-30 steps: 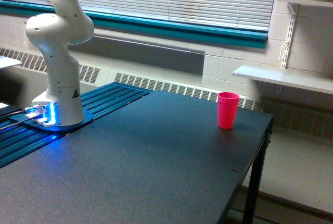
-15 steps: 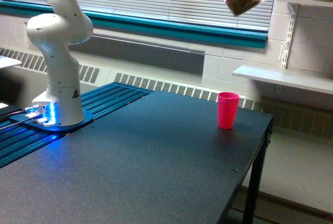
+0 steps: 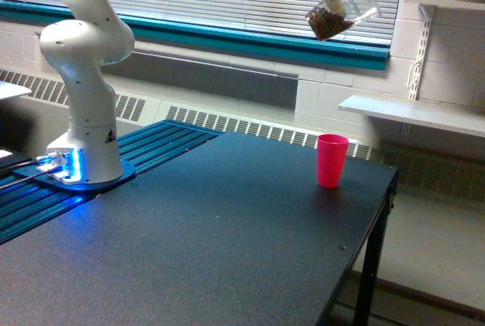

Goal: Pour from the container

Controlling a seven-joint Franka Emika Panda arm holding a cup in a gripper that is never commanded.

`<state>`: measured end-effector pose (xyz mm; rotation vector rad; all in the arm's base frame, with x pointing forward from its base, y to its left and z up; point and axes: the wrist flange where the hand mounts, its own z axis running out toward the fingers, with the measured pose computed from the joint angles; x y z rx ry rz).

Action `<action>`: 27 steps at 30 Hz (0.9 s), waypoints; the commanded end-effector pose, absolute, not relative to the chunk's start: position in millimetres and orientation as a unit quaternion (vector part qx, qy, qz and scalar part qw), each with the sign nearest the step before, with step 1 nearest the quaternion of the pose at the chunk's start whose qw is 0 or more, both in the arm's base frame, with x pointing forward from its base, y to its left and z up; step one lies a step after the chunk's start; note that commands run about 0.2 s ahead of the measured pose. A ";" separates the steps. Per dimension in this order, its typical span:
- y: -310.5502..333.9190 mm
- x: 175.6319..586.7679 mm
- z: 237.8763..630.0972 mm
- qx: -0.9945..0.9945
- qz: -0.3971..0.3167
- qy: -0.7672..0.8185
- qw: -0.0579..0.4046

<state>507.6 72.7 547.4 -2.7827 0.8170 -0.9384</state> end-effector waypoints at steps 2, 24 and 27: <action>116.7 482.6 531.2 -0.916 -0.299 0.262 0.054; 188.2 439.1 442.7 -0.943 -0.231 0.235 0.042; 194.3 435.3 430.0 -0.947 -0.221 0.231 0.038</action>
